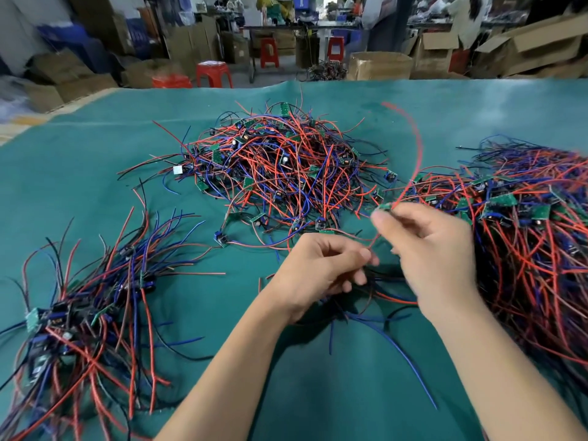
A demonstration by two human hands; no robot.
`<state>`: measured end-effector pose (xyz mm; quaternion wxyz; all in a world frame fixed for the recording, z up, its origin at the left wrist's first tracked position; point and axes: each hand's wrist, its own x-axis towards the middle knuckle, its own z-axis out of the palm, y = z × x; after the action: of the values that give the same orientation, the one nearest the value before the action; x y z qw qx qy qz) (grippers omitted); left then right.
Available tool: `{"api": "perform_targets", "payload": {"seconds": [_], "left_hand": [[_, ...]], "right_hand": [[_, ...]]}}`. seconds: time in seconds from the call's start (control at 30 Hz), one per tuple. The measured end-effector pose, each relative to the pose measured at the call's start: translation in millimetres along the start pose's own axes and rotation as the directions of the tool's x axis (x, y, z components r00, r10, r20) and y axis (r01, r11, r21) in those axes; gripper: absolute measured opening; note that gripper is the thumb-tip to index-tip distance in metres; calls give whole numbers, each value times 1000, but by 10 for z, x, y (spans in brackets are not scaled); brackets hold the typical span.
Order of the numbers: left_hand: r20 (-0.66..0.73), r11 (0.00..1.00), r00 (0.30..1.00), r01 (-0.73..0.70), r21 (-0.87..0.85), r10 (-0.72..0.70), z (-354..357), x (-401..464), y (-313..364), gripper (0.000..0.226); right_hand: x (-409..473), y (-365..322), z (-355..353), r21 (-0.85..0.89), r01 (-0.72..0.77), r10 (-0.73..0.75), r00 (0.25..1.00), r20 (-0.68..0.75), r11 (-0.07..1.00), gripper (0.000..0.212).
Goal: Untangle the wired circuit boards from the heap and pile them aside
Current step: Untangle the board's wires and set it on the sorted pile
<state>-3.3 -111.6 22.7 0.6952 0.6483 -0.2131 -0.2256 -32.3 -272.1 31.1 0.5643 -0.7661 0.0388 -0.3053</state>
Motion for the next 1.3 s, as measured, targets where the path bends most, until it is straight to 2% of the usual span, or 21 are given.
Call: {"api": "perform_targets", "payload": {"seconds": [0.1,0.23,0.3,0.37,0.47,0.5,0.53,0.57,0.6,0.63,0.67,0.7,0.73,0.77,0.83,0.87,0.93,1.0,1.1,1.23,1.3], "left_hand": [[126,997,992,7,82,-17,-7,-29,37,18],[189,998,981,38,56,-48,3,-46,52,19],[196,999,980,36,24,-40,-9,-42,42,18],[188,999,981,38,-15,-34,-13,-40,42,16],[166,998,986,44,-53,-35,-12,-40,33,14],[163,998,986,44,-55,-34,-13,-42,35,14],[164,998,986,42,-50,-33,-9,-43,36,13],[167,999,985,39,-38,-32,-4,-40,39,13],[171,999,985,35,-19,-31,0,-39,44,13],[176,999,984,33,1,-33,4,-43,49,13],[181,999,983,34,15,-36,8,-44,53,15],[183,999,982,37,22,-41,12,-44,58,18],[180,999,983,45,22,-49,16,-42,62,23],[166,998,984,59,15,-60,21,-38,65,30],[92,996,992,92,-23,-89,27,-19,69,45],[32,993,994,101,-55,-100,27,-9,76,49],[-142,988,985,83,-132,-101,5,14,85,52],[-347,981,933,25,-192,-92,-54,46,77,58],[-547,989,836,-44,-141,-41,-102,81,50,64],[-581,998,811,-56,38,68,-64,65,30,66],[-593,997,802,-56,52,75,-76,57,25,64]], "right_hand": [[105,-79,-181,70,-20,32,983,-178,997,16],[247,-340,-480,261,-47,118,958,-262,964,19],[409,-512,-681,261,-40,121,946,-300,964,19],[531,-615,-950,120,-102,131,957,-260,988,24],[703,-653,-1331,-351,-164,111,980,-167,922,49],[825,-721,-1439,-419,-120,64,987,-145,900,62],[913,-724,-1609,-483,59,-97,994,-55,874,74],[1006,-666,-1672,-439,222,-190,975,116,870,84],[1041,-637,-1674,-336,331,-274,940,206,882,82],[1004,-701,-1601,-289,281,-241,956,167,915,80],[785,-702,-1522,-424,169,-140,985,97,890,56],[673,-676,-1362,-548,85,-57,996,69,832,8],[583,-605,-1090,-570,-4,-9,1000,-19,822,24],[505,-529,-895,-563,36,5,998,70,826,16],[410,-448,-350,-571,159,58,938,342,805,9],[352,-413,-155,-558,188,84,901,425,808,13],[317,-278,141,-572,203,136,859,494,795,23],[247,-134,329,-647,216,186,850,494,731,26],[203,6,448,-677,234,126,891,437,698,30],[186,56,486,-684,286,29,912,409,671,17],[219,33,423,-647,251,3,931,365,720,15]]}}
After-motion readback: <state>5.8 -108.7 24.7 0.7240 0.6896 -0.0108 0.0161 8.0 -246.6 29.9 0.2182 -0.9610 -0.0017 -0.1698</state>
